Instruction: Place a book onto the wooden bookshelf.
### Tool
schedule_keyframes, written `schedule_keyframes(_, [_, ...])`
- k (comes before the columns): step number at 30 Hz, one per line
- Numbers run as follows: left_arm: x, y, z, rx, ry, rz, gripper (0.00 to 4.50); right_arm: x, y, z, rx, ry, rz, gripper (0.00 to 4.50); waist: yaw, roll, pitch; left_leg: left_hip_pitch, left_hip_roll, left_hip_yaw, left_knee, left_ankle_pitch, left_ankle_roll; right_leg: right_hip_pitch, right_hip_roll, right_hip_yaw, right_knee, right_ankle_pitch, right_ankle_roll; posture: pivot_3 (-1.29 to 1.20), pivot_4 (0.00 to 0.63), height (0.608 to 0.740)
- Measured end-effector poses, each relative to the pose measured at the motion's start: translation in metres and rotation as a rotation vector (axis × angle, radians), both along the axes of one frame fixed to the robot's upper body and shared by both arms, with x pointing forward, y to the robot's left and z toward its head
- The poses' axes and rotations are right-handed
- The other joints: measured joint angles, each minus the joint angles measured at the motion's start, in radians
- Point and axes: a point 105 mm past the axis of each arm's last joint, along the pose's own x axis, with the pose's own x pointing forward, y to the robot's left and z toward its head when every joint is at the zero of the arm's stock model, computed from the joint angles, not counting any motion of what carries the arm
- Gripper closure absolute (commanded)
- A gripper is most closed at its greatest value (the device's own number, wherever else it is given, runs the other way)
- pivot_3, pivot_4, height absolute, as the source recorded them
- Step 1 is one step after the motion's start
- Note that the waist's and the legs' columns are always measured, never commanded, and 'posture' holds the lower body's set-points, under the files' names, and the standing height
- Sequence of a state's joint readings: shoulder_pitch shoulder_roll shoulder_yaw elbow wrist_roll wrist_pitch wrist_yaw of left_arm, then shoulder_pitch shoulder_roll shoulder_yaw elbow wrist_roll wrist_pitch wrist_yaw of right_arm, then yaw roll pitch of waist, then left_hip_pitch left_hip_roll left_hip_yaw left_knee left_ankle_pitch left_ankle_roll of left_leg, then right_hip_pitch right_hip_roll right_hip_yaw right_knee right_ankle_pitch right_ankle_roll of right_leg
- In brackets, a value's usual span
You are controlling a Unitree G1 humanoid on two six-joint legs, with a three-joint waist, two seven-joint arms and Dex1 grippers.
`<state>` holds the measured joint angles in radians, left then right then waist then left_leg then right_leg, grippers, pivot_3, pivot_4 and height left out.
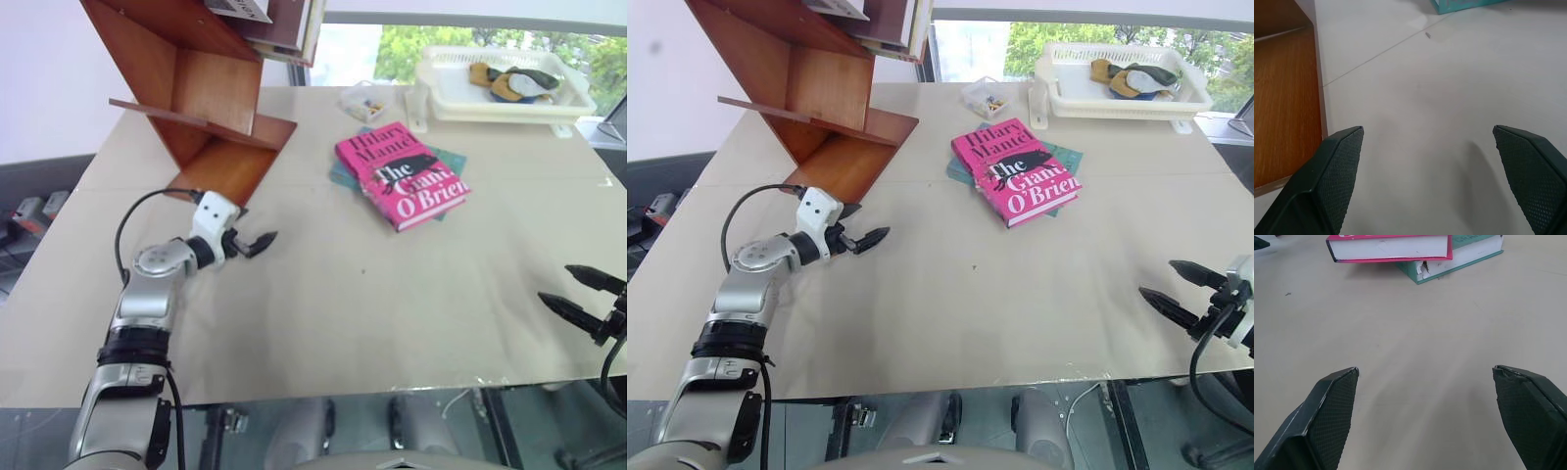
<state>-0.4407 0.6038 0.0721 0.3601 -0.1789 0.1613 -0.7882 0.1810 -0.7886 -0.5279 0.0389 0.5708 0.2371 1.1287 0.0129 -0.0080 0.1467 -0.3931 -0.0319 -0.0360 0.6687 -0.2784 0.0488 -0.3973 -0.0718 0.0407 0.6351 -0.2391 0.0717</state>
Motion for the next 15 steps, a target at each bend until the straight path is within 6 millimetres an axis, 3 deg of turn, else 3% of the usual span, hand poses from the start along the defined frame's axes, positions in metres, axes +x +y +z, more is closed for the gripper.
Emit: schedule_keyframes(15, [-0.0081,-0.0019,-0.0041,0.007,0.015,-0.008,0.03,0.002,-0.0007,0.0014,0.003,-0.007,-0.005,0.0,0.0,0.0,0.0,0.0,0.0,0.0,0.0,0.0,0.0,0.0,0.0,0.0,0.0,0.0,0.0,0.0,0.15,0.74])
